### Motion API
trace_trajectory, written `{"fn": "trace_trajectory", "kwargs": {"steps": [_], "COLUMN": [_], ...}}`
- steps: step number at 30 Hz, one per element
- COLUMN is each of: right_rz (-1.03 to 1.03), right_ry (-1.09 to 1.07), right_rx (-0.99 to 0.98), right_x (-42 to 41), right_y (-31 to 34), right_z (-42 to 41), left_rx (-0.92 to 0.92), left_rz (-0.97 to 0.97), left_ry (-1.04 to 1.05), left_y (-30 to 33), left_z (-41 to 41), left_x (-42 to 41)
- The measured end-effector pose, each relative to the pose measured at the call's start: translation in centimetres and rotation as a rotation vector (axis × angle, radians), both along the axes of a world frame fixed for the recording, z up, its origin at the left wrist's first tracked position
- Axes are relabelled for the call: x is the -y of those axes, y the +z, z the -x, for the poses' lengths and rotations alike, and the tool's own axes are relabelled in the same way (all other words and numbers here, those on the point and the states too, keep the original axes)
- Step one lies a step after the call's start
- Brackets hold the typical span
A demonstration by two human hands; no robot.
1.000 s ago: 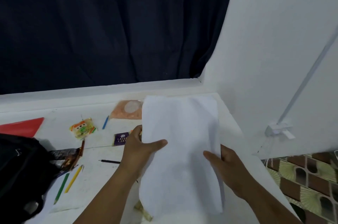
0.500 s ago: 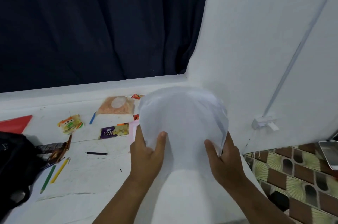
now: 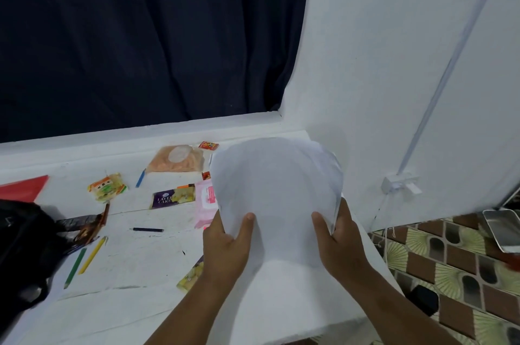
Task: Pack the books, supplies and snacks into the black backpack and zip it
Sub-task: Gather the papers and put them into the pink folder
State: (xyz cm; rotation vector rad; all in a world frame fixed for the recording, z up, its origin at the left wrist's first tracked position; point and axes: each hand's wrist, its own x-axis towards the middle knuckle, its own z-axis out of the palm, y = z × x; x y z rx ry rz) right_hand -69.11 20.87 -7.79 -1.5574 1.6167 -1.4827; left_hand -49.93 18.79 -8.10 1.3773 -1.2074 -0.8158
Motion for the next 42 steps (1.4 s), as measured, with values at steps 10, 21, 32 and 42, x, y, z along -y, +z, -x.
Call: {"fn": "trace_trajectory", "kwargs": {"steps": [10, 21, 32, 42], "right_rz": [-0.09, -0.118, -0.144, -0.223], "right_ry": [0.024, 0.047, 0.208, 0.448], "right_rx": [-0.062, -0.193, -0.012, 0.042], "right_x": [-0.2, -0.6, 1.4, 4.3], "right_y": [-1.9, -2.9, -0.4, -2.3], "right_z": [0.5, 0.3, -4.2, -15.8], "left_rx": [0.021, 0.061, -0.051, -0.008], "left_rz": [-0.031, -0.05, -0.07, -0.123], "left_ry": [-0.029, -0.028, 0.033, 0.188], "left_y": [-1.1, -2.1, -0.3, 0.1], "left_z": [0.2, 0.1, -6.3, -19.8], "left_x": [-0.7, -0.9, -1.2, -4.4]}}
